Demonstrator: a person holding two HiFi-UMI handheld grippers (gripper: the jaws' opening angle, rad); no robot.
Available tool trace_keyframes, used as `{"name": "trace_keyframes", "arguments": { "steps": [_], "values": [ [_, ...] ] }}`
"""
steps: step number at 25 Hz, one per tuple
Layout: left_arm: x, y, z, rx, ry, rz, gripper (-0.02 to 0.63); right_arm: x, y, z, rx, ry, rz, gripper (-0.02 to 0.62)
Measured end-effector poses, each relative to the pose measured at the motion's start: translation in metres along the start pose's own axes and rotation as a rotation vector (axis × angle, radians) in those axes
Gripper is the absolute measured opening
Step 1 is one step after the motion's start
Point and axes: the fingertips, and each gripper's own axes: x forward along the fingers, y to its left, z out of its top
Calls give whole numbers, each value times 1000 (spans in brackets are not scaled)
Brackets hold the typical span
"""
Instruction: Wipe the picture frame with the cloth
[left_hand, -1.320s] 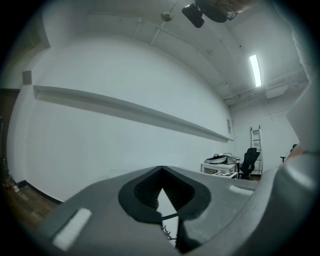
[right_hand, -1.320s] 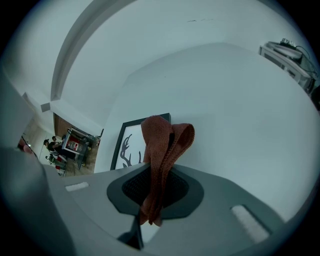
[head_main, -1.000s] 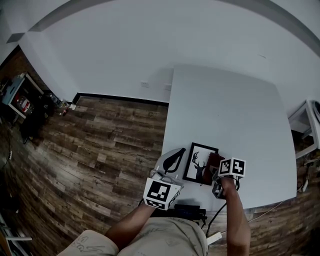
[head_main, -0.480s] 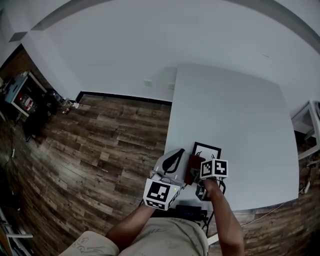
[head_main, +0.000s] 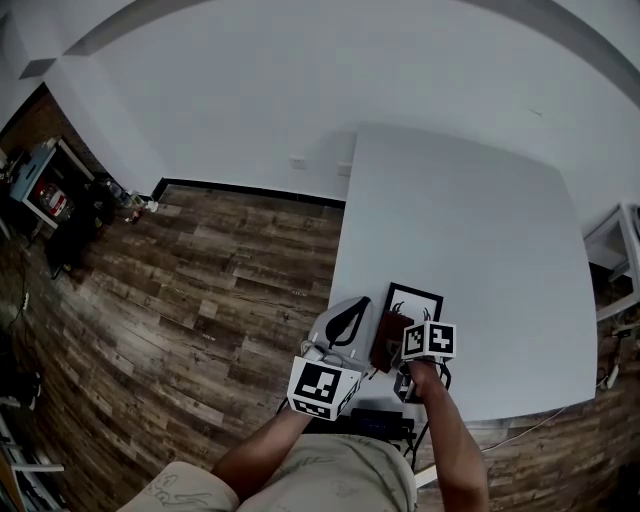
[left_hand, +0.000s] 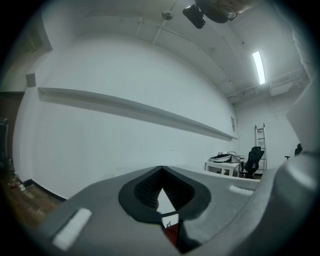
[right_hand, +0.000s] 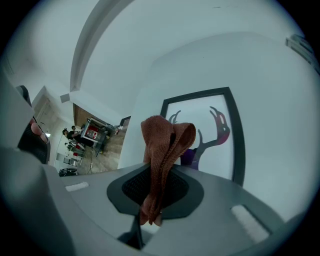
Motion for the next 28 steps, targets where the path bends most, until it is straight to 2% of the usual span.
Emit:
{"name": "trace_keyframes", "arguments": {
  "steps": [17, 28],
  "values": [
    [13, -17, -8, -3, 16, -48, 0, -53, -80, -17, 71, -43, -121, 61],
    [18, -22, -8, -3, 22, -67, 0, -70, -95, -21, 67, -56, -152, 61]
  ]
}}
